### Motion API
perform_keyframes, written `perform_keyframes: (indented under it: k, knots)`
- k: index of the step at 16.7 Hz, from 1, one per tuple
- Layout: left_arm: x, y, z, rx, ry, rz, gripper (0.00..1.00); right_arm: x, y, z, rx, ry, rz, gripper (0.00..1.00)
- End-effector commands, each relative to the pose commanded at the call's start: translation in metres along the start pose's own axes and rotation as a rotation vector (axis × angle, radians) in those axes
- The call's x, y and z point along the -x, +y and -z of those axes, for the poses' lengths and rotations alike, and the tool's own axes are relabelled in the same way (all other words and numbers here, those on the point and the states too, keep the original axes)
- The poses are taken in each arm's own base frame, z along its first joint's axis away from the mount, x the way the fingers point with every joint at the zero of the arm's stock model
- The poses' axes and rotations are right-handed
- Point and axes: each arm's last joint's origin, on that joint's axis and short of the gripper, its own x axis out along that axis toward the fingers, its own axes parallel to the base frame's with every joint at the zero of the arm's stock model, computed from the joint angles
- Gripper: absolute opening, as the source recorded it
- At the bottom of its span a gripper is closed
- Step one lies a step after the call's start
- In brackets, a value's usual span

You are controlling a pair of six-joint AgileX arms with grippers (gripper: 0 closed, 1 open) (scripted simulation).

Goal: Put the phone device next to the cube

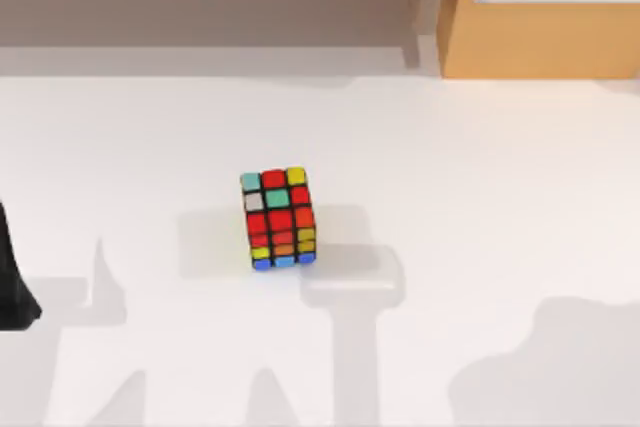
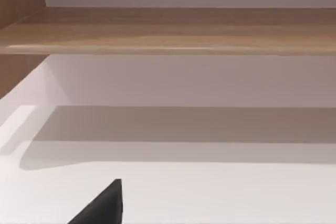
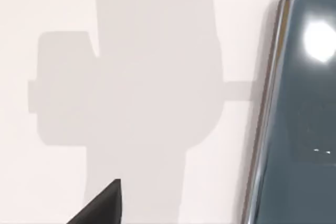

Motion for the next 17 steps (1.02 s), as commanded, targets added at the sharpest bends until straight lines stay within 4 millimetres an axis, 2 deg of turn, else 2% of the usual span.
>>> perform_keyframes:
  k: [4, 8, 10, 17]
  knots:
    - [0.0, 0.0, 0.0, 0.0, 0.0, 0.0, 1.0, -0.049, -0.023, -0.031, -0.091, 0.301, 0.039, 1.0]
    - [0.0, 0.0, 0.0, 0.0, 0.0, 0.0, 1.0, -0.086, -0.045, -0.05, -0.156, 0.456, 0.056, 1.0]
    - [0.0, 0.0, 0.0, 0.0, 0.0, 0.0, 1.0, -0.094, -0.051, -0.055, -0.173, 0.482, 0.059, 1.0]
    - [0.0, 0.0, 0.0, 0.0, 0.0, 0.0, 1.0, -0.1, -0.051, -0.053, -0.176, 0.488, 0.059, 1.0]
